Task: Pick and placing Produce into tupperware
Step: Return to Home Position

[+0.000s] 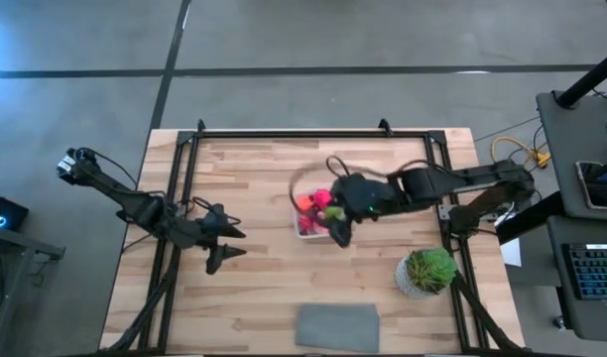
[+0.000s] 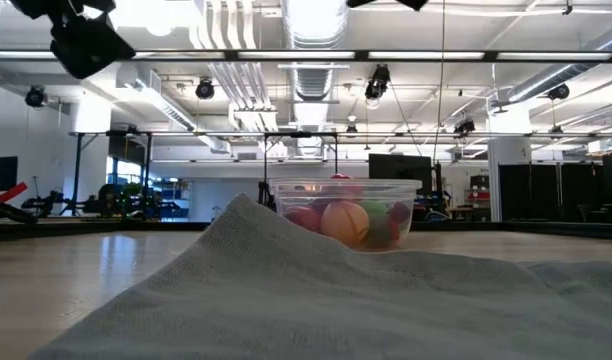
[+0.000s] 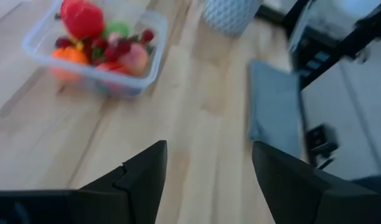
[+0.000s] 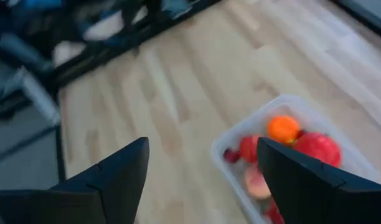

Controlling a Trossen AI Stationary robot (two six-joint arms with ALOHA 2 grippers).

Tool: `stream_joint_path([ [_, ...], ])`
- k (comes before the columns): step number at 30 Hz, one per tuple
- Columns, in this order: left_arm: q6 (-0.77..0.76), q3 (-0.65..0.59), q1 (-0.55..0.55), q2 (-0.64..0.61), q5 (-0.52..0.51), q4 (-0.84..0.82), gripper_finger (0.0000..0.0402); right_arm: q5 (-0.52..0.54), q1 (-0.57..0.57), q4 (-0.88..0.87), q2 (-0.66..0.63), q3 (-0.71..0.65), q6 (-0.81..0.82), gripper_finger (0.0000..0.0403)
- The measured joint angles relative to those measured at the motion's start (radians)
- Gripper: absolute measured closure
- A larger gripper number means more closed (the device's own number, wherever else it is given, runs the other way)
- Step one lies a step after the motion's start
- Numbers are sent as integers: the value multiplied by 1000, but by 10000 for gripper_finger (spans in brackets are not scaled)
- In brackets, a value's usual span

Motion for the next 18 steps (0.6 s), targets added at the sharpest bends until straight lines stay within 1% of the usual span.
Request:
stream_joint_path([
  [3,1,-48,0,-40,0,65,181,-6,34,5,-44,-69,-4,111],
  [5,-5,-99,0,-78,1,113,181,-3,48,31,-97,-171,58,111],
  [7,-6,-158,0,-120,13,197,181,-9,64,107,-168,-300,108,111],
  [10,-1,-241,0,-194,38,330,181,-18,81,296,-308,-500,148,111],
  [12,5,-287,0,-246,41,385,181,-17,82,410,-412,-617,157,112],
  [15,26,-320,0,-326,41,392,181,-11,85,514,-562,-753,142,111],
  [18,72,-332,0,-390,27,389,181,-11,88,554,-702,-830,99,108],
])
